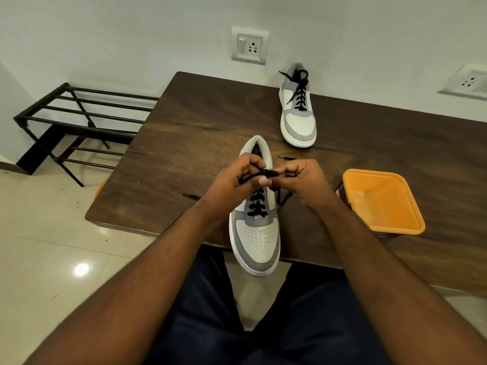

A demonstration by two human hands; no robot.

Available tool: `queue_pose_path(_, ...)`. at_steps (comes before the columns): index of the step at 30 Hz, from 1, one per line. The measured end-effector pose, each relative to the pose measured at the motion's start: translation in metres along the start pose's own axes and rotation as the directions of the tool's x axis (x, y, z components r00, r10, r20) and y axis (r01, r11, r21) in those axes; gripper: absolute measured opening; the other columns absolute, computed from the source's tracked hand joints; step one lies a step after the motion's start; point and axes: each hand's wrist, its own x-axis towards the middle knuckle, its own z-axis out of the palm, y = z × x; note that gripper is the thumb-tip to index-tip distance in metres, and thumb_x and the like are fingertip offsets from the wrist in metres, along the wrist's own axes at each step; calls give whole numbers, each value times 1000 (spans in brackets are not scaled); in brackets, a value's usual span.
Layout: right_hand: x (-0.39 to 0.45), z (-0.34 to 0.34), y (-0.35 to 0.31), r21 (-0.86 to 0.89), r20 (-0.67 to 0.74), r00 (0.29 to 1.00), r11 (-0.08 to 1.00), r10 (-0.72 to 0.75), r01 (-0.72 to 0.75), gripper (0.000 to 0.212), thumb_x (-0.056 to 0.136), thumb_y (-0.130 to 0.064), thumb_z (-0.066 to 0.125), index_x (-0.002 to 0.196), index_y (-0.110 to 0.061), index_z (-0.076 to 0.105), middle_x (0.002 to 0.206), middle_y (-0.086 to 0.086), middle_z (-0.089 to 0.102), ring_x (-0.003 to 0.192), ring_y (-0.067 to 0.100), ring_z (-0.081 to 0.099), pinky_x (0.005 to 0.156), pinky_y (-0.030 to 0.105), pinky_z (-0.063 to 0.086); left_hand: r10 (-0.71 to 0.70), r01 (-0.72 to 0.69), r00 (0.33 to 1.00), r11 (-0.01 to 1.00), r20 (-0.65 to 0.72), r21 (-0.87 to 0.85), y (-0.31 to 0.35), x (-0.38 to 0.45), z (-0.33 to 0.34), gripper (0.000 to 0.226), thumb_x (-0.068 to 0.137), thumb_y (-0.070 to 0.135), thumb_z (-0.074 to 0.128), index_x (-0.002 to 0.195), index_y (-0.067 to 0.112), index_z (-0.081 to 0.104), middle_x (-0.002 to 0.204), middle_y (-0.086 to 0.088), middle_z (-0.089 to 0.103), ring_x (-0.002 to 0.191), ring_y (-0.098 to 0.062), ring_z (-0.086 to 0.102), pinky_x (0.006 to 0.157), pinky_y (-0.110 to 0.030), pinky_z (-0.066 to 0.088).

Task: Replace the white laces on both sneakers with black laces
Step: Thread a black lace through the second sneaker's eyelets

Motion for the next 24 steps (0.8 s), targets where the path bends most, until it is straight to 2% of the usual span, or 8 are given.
queue_pose_path(4,0,10,8,26,-133,991,1000,-14,17,13,74,1,78,82,-6,72,75,5,69,65,9,63,64,21,52,83,-55,969,991,-234,123,-9,3,14,5,96,17,59,94,21,61,89,8,61,81,-5,58,71,-20,50)
queue_pose_path(6,-2,18,9,-19,-209,974,996,-90,88,18,72,2,80,80,-9,69,88,3,61,68,2,57,64,17,48,-4,23,937,999,-349,49,-16,7,18,13,98,19,56,88,28,59,94,0,59,83,-11,58,70,-24,50)
queue_pose_path(9,-2,26,11,15,-219,967,990,-132,138,32,73,8,76,72,-19,59,104,-2,53,86,-1,58,73,16,49,-155,109,914,984,-376,-142,-20,13,23,13,99,24,52,89,25,59,93,-14,57,77,-14,54,65,-25,47)
queue_pose_path(13,1,28,23,-164,-131,959,960,-251,229,45,72,12,73,67,-24,44,108,-7,54,107,5,56,83,18,47,-272,177,849,954,-453,-241,-20,22,24,15,101,23,50,88,22,57,87,-10,58,76,-15,54,62,-28,47)
queue_pose_path(16,3,30,24,-381,-105,893,847,-438,370,49,71,12,72,66,-22,38,98,0,57,98,2,56,78,11,42,-331,199,805,932,-493,-302,-17,27,27,19,102,21,50,83,21,55,73,3,52,66,-9,48,55,-26,45)
queue_pose_path(19,6,29,23,-519,-6,799,685,-601,511,35,73,14,67,66,-10,42,98,16,64,95,22,61,77,24,48,-391,234,781,907,-487,-351,-16,30,29,19,101,19,51,83,19,56,71,4,52,63,-7,47,52,-21,44)
queue_pose_path(21,6,29,23,-588,69,779,605,-623,537,29,76,13,65,70,-8,45,103,19,67,94,24,60,79,30,49,-424,263,786,888,-450,-378,-15,31,26,17,100,16,54,84,15,58,70,2,55,59,-7,49,48,-18,43)
queue_pose_path(24,9,24,23,-670,152,770,508,-620,541,9,82,3,56,76,0,61,83,15,68,76,25,55,70,31,46,-464,310,803,862,-374,-402,-9,33,22,12,95,0,56,88,8,60,71,-3,57,51,-5,51,43,-15,41)
